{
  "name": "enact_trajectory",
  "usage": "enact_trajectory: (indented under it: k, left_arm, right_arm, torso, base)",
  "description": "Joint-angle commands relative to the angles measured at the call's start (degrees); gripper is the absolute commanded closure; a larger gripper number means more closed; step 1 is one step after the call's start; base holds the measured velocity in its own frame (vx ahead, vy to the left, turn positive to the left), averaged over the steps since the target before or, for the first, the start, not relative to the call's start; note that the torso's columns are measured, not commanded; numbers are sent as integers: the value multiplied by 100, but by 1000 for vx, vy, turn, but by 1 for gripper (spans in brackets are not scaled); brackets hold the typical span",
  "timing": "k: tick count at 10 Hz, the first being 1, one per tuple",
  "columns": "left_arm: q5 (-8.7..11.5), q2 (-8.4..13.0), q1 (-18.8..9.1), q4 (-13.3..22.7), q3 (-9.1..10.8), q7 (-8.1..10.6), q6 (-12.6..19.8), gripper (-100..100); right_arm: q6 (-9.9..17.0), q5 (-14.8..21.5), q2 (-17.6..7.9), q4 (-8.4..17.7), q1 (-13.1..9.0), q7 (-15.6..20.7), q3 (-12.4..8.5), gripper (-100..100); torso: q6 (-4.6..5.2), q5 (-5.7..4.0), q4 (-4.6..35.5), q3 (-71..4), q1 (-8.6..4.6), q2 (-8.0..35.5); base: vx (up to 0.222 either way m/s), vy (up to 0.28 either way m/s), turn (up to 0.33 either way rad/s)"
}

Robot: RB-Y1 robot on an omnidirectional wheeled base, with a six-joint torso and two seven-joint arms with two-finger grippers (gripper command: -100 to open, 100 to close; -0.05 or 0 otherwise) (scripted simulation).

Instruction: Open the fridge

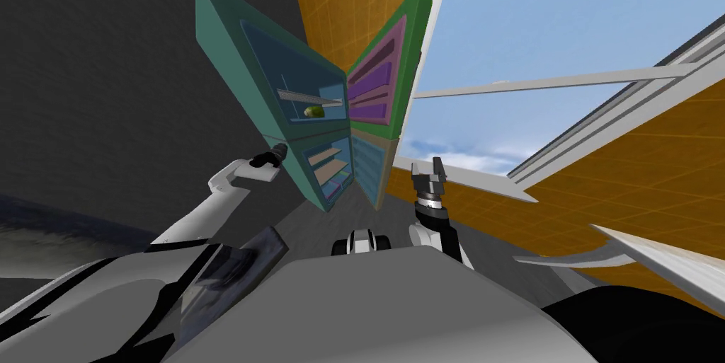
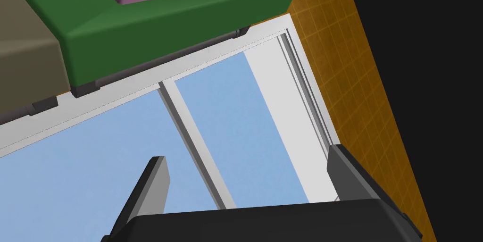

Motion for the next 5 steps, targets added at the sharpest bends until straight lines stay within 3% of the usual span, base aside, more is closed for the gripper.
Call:
enact_trajectory:
  k: [1, 2, 3, 4, 5]
  left_arm:
    - [6, 305, 493, -537, 466, 316, 190, 100]
    - [6, 305, 684, -661, 478, 316, 190, 100]
    - [-187, 509, 445, -246, 454, 512, 118, -100]
    - [-187, 509, 445, -210, 454, 512, 118, -100]
    - [-187, 509, 445, -13, 454, 512, 118, -100]
  right_arm:
    - [0, 0, 0, 0, 2, 0, 0, 0]
    - [-1, 0, 0, -1, 2, 0, 0, 0]
    - [-1, 0, 0, -1, 2, 0, 0, 0]
    - [0, 0, -1, 0, -2, 0, 0, 0]
    - [1, 0, -1, 1, -2, 0, -1, 0]
  torso:
    - [-6, -2, -13, -30, -4, -51]
    - [3, -1, -23, -45, -6, -68]
    - [7, 2, -17, -29, 0, -41]
    - [11, 7, 0, 5, 25, 15]
    - [31, -12, 21, 9, 14, 21]
  base:
    - [163, -30, 89]
    - [85, -14, -6]
    - [-75, 79, -374]
    - [-166, 88, -378]
    - [-113, 49, -107]
